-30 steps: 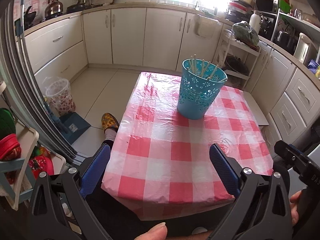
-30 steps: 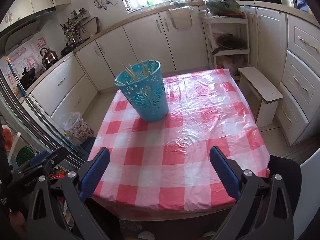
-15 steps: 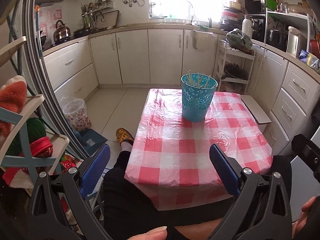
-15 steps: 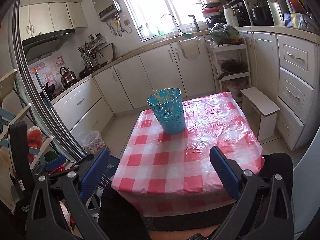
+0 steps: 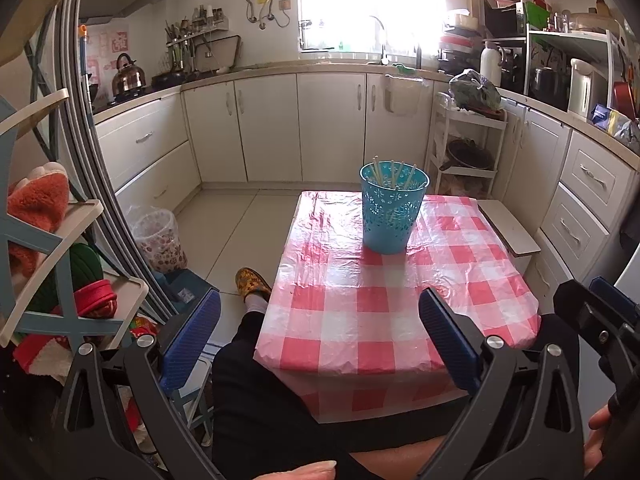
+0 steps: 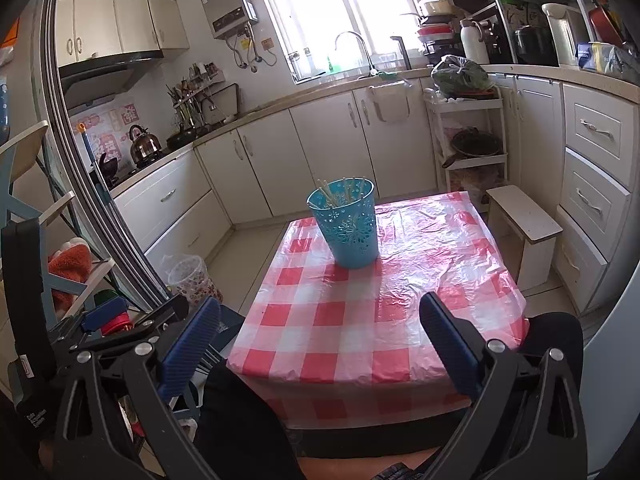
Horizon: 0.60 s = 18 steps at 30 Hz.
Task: Organize utensils
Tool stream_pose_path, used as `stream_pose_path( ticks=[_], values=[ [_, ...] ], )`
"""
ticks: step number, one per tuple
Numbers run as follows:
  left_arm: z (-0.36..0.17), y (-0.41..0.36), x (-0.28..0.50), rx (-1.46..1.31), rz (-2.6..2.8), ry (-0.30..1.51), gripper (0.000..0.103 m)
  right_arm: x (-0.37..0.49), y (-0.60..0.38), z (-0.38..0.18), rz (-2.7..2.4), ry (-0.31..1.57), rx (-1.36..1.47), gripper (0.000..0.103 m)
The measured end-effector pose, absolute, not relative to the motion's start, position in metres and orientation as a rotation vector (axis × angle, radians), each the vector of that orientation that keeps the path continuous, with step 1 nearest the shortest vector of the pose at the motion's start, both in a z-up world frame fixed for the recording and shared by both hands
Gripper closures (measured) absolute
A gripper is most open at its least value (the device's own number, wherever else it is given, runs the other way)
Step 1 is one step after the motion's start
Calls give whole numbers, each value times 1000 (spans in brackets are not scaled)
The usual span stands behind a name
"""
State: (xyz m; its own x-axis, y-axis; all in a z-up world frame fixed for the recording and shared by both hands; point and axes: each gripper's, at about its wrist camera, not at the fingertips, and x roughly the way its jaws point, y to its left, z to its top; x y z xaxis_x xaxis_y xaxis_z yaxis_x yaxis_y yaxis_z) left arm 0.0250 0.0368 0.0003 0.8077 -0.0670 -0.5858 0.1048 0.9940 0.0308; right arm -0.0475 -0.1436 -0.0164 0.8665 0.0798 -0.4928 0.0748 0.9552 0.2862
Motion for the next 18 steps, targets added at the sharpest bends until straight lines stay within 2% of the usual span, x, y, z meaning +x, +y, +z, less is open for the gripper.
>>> stream_pose_path(
  ticks=[18],
  values=[
    [9, 39, 22, 51, -90, 609, 8, -53, -138, -11, 5, 502, 287, 7]
  ],
)
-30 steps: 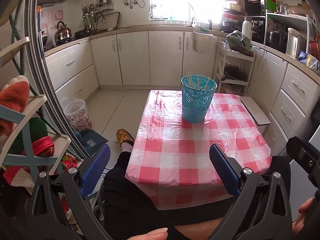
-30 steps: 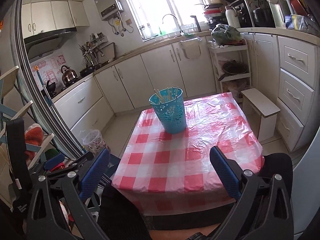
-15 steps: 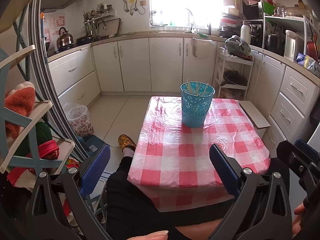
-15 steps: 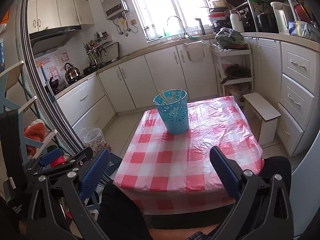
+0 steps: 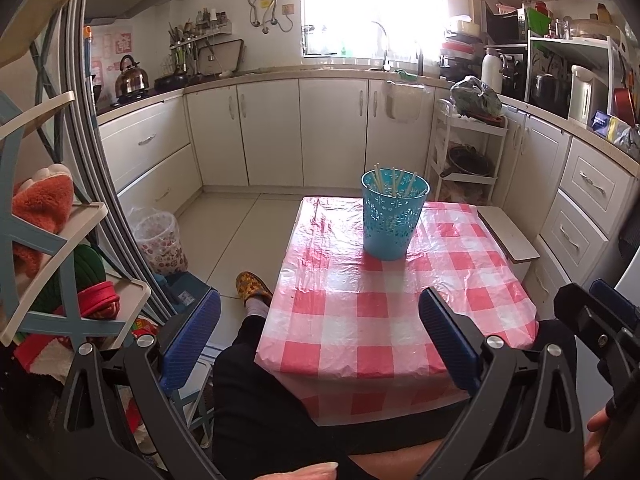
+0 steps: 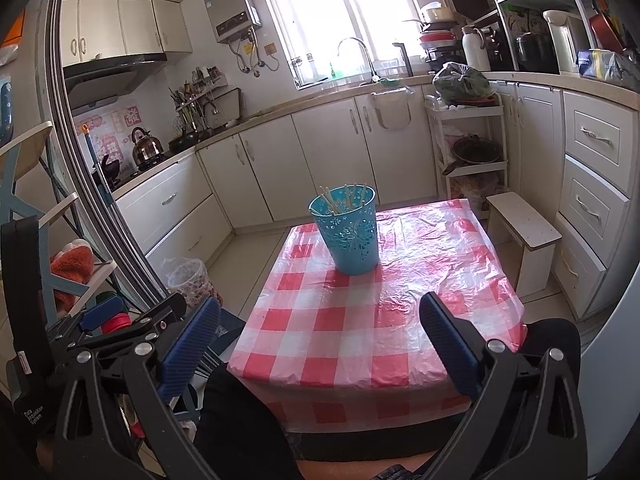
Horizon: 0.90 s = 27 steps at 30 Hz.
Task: Organize utensils
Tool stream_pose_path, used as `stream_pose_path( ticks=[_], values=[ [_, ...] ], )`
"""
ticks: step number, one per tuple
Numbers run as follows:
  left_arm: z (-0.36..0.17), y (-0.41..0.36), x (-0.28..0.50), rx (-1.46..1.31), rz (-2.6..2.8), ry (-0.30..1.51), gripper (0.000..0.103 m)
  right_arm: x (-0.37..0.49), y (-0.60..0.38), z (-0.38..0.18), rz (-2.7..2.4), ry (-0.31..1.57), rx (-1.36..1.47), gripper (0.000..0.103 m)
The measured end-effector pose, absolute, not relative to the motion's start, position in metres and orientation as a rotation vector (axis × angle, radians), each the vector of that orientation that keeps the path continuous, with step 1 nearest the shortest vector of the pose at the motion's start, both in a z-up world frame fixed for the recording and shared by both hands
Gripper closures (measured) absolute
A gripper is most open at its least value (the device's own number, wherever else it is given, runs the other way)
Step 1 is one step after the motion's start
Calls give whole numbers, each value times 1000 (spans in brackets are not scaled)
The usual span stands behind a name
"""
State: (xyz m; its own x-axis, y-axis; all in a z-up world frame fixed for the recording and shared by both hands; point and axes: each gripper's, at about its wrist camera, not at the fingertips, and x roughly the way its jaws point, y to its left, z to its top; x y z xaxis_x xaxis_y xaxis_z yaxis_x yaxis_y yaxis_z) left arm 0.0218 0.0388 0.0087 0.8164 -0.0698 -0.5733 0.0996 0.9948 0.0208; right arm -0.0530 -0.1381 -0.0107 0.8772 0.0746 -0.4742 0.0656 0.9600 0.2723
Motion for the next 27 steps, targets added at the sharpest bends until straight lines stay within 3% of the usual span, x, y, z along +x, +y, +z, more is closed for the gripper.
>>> stream_pose_path(
  ticks=[27],
  values=[
    [11, 39, 20, 47, -91, 601, 8, -54, -134, -10, 3, 501, 288, 7]
  ],
)
